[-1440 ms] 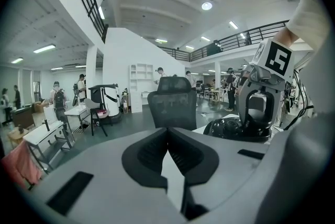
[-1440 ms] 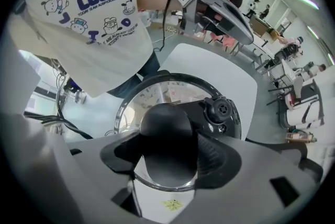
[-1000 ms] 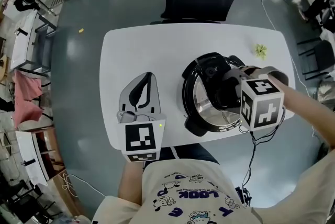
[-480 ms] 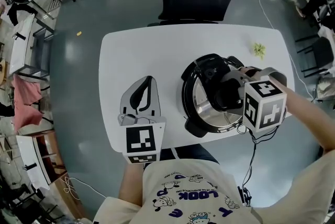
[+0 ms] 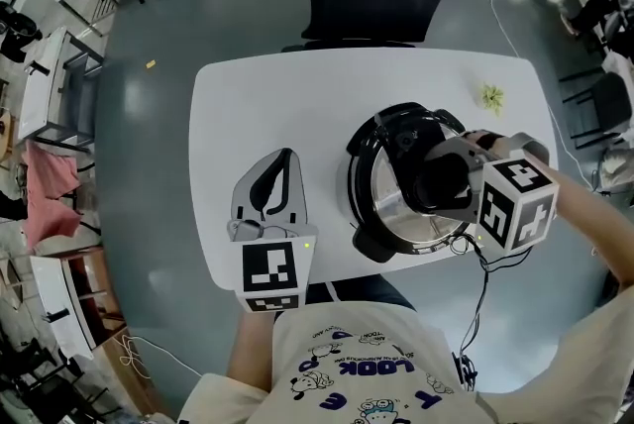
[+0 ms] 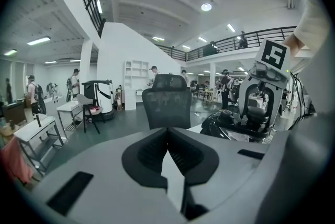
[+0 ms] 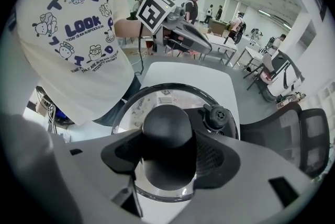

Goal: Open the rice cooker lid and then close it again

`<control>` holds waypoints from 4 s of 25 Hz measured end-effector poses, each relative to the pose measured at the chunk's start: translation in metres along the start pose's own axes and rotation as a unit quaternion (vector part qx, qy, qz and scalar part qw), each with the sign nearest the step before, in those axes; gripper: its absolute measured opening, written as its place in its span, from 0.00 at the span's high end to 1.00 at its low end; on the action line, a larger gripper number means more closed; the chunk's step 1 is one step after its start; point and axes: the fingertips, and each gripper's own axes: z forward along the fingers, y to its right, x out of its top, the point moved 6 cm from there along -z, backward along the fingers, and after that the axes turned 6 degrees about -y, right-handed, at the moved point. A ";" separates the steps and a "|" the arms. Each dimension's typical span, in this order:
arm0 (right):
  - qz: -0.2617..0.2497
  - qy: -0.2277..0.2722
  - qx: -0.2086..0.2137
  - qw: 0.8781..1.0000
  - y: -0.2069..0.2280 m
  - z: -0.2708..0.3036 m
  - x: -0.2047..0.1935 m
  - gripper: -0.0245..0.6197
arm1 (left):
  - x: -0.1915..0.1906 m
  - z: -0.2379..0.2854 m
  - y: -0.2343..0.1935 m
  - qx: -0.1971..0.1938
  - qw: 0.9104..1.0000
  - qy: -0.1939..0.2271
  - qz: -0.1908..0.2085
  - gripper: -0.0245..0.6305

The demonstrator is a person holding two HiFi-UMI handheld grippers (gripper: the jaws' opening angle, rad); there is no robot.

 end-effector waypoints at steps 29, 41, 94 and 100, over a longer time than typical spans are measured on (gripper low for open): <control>0.420 0.466 -0.131 0.767 -0.010 -0.113 -0.065 0.50 | 0.020 -0.009 0.057 -0.107 0.994 0.026 -0.025 0.94; 0.476 0.620 -0.187 0.595 -0.041 -0.142 -0.088 0.50 | 0.111 -0.077 0.113 -0.449 0.849 0.132 -0.247 0.58; 0.389 0.587 -0.285 0.650 -0.170 -0.202 -0.044 0.51 | 0.087 -0.206 0.217 -0.575 0.781 0.133 -0.203 0.80; 0.375 0.563 -0.228 0.700 -0.131 -0.183 -0.042 0.51 | 0.070 -0.184 0.207 -0.554 0.790 0.107 -0.238 0.81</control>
